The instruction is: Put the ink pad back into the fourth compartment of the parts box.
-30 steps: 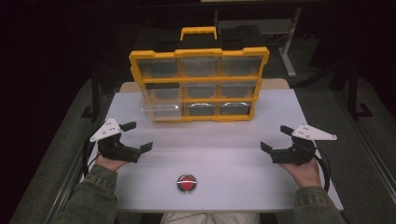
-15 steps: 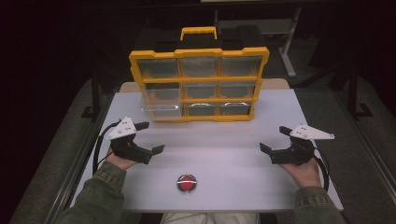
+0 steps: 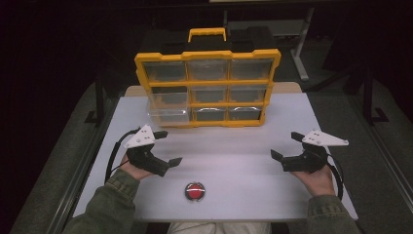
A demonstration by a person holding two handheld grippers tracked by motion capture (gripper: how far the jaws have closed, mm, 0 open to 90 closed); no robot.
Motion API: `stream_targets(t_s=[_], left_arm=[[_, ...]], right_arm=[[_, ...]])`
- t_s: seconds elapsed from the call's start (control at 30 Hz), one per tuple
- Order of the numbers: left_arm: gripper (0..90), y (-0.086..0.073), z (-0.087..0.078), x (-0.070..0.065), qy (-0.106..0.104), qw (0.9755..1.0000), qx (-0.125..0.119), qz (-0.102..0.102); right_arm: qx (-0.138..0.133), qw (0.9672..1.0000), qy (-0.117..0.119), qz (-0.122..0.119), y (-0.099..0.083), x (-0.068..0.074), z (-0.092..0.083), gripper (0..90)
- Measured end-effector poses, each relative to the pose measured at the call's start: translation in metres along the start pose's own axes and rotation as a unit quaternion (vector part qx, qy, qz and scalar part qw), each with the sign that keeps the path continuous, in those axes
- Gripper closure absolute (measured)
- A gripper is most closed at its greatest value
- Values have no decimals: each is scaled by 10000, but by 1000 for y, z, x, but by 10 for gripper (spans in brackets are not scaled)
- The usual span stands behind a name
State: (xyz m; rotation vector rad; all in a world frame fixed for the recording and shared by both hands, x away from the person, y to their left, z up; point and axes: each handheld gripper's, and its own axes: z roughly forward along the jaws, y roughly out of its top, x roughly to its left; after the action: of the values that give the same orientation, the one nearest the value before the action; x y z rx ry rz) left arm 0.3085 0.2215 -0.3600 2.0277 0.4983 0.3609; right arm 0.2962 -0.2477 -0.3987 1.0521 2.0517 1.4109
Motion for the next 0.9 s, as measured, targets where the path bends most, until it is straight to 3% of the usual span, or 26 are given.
stream_targets(t_s=[0.43,0.63,0.77,0.9], left_arm=[[0,-4,20,-13,-275,9983,463,220],[0,-6,25,-16,-348,9976,536,261],[0,-7,27,-17,-655,9957,635,155],[0,-9,31,-20,-750,9940,768,215]], right_arm=[[-12,10000,-5,-6,0,0,-1,0],[-5,10000,-1,-7,0,0,-1,0],[6,10000,-9,-38,0,0,0,0],[1,10000,-6,-33,0,0,0,0]])
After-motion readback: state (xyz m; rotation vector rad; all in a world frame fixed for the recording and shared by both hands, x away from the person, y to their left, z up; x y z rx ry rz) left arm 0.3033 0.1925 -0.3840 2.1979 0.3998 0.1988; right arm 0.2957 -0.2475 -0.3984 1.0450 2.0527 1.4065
